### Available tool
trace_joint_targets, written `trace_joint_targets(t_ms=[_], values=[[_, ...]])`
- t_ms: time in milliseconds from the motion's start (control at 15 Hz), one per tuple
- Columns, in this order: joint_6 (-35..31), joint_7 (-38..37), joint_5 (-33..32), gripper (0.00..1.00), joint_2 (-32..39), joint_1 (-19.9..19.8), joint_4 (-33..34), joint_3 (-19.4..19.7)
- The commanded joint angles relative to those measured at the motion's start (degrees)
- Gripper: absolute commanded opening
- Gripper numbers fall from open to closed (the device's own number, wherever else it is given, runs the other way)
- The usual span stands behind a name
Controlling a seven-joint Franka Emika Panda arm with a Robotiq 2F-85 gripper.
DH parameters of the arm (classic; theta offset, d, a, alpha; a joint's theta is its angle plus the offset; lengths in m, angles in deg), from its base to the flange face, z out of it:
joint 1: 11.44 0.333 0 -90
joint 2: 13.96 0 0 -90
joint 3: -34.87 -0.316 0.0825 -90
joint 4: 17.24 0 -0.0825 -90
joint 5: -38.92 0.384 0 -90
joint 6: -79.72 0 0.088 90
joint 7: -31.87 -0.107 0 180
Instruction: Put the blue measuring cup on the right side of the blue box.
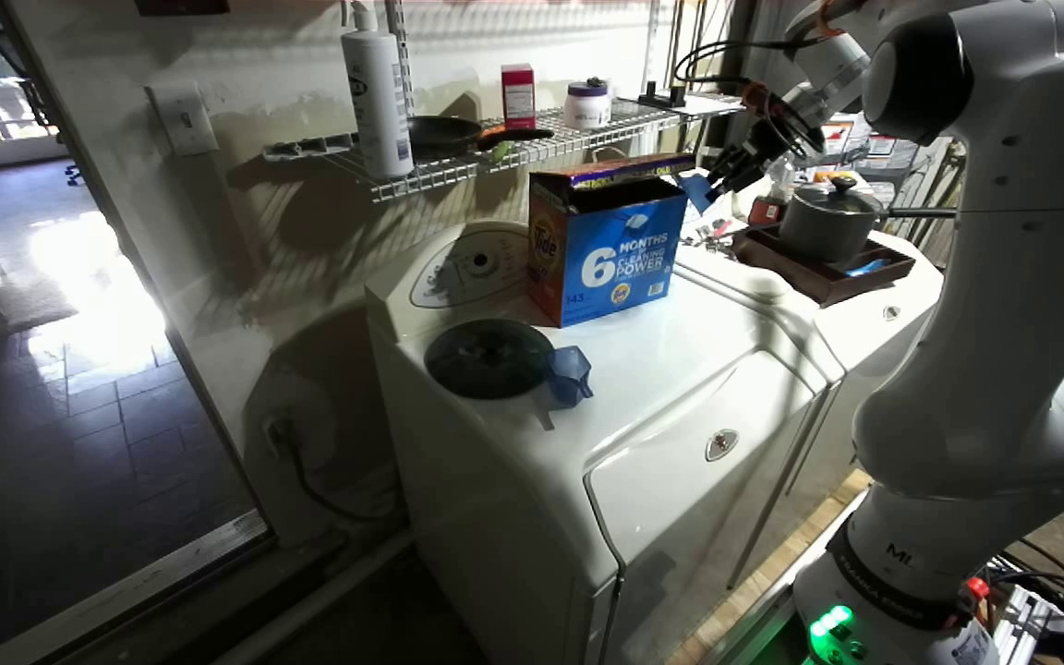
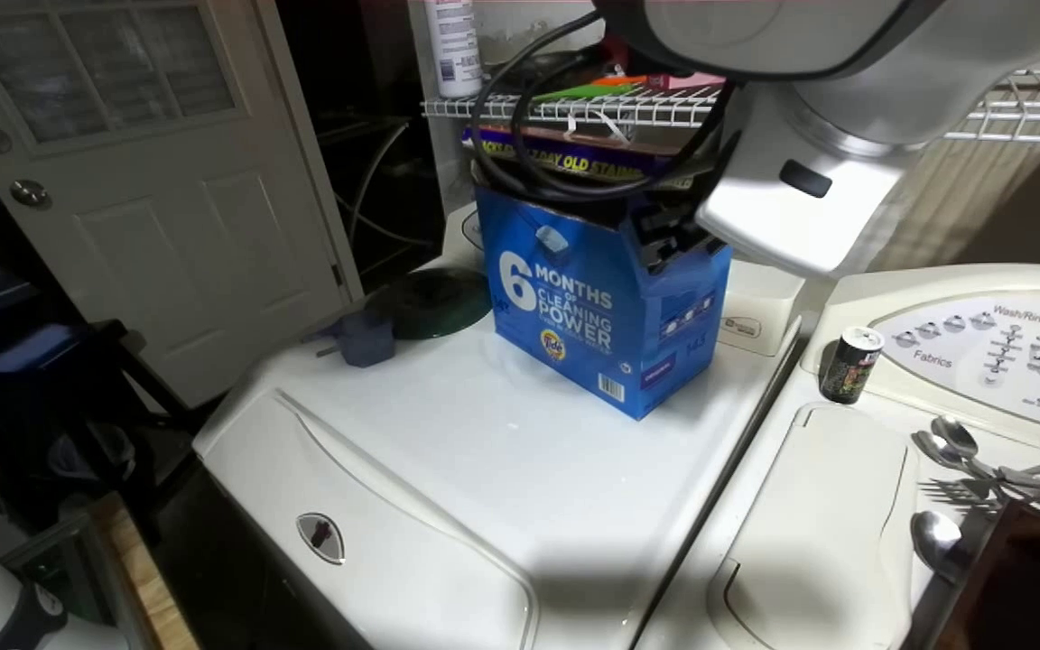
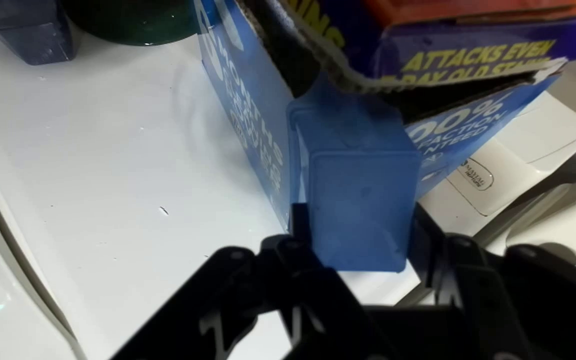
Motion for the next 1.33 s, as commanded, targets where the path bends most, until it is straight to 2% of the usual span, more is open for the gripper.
trace_joint_targets(t_ms=[0, 1267], values=[[1.95, -1.05, 1.43, 0.24, 1.48, -1.02, 2.48, -1.01], [2.54, -0.64, 4.1, 0.24, 2.73, -0.68, 1.9, -2.01]])
